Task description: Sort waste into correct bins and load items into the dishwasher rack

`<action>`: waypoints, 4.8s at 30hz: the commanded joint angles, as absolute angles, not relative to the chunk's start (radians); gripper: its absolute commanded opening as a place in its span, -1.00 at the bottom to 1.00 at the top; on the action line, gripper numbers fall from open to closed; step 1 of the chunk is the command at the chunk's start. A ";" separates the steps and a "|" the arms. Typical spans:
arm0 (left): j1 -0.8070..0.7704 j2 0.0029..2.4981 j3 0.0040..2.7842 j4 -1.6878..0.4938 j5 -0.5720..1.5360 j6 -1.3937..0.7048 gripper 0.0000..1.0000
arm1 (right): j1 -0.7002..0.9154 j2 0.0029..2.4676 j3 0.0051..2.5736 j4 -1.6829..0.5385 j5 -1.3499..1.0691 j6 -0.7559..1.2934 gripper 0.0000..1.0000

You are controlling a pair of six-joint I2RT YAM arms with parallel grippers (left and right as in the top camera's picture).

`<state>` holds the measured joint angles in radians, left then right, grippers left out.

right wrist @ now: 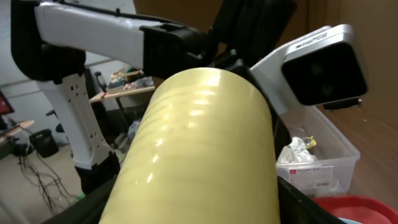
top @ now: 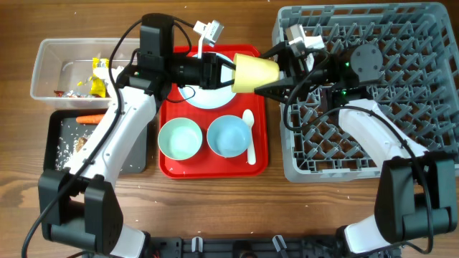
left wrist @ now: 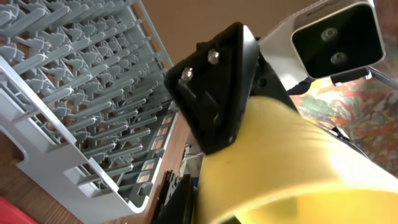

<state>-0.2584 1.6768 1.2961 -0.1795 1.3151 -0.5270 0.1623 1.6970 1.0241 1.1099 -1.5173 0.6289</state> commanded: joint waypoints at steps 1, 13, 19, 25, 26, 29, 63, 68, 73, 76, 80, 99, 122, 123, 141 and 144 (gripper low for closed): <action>-0.256 1.689 1.300 -0.180 1.258 -0.527 -0.90 | 0.210 1.698 1.042 1.161 -1.595 0.612 0.08; -0.244 1.689 1.300 -0.180 1.184 -0.528 -0.60 | 0.210 1.698 1.042 1.219 -1.595 0.667 -0.17; -0.227 1.689 1.300 -0.184 1.169 -0.528 -0.75 | 0.210 1.698 1.042 1.226 -1.595 0.685 -0.21; -0.215 1.689 1.300 -0.185 1.169 -0.528 -0.76 | 0.196 1.698 1.042 1.232 -1.595 0.710 -0.22; -0.211 1.689 1.300 -0.188 1.169 -0.528 -0.76 | 0.192 1.698 1.042 1.232 -1.596 0.712 -0.22; -0.206 1.689 1.300 -0.194 1.169 -0.528 -0.78 | 0.187 1.698 1.042 1.235 -1.598 0.718 -0.23; -0.152 1.689 1.300 -0.566 0.505 -0.455 -0.92 | 0.040 1.698 1.039 0.617 -1.564 0.624 0.05; -0.153 1.689 1.300 -0.665 0.360 -0.448 -0.92 | 0.033 1.698 1.039 0.546 -1.561 0.576 0.08; -0.152 1.666 1.301 -0.670 0.337 -0.447 -0.92 | 0.032 1.699 1.039 0.501 -1.565 0.573 0.08; -0.152 1.608 1.303 -0.694 0.234 -0.448 -0.92 | 0.031 1.698 1.032 0.484 -1.569 0.575 0.09; -0.171 1.484 1.304 -0.791 0.103 -0.458 -0.92 | 0.013 1.698 1.015 0.436 -1.558 0.576 0.09; -0.396 1.281 1.304 -1.213 -0.169 -0.537 -0.76 | -0.075 1.658 1.528 -0.508 -0.673 0.477 -0.03; -0.680 1.520 1.209 -1.424 -0.215 -0.945 -0.56 | 0.100 1.702 1.766 -1.272 -0.208 0.077 0.99; -0.700 1.519 1.193 -1.427 -0.215 -0.972 -0.54 | 0.100 1.702 1.749 -1.269 -0.207 0.070 0.99; -0.825 1.520 0.902 -1.326 -0.176 -1.161 -0.14 | 0.096 1.704 1.550 -1.153 -0.204 0.051 0.99; -0.825 1.520 0.887 -1.321 -0.173 -1.162 -0.19 | 0.098 1.704 1.550 -1.150 -0.205 0.052 0.99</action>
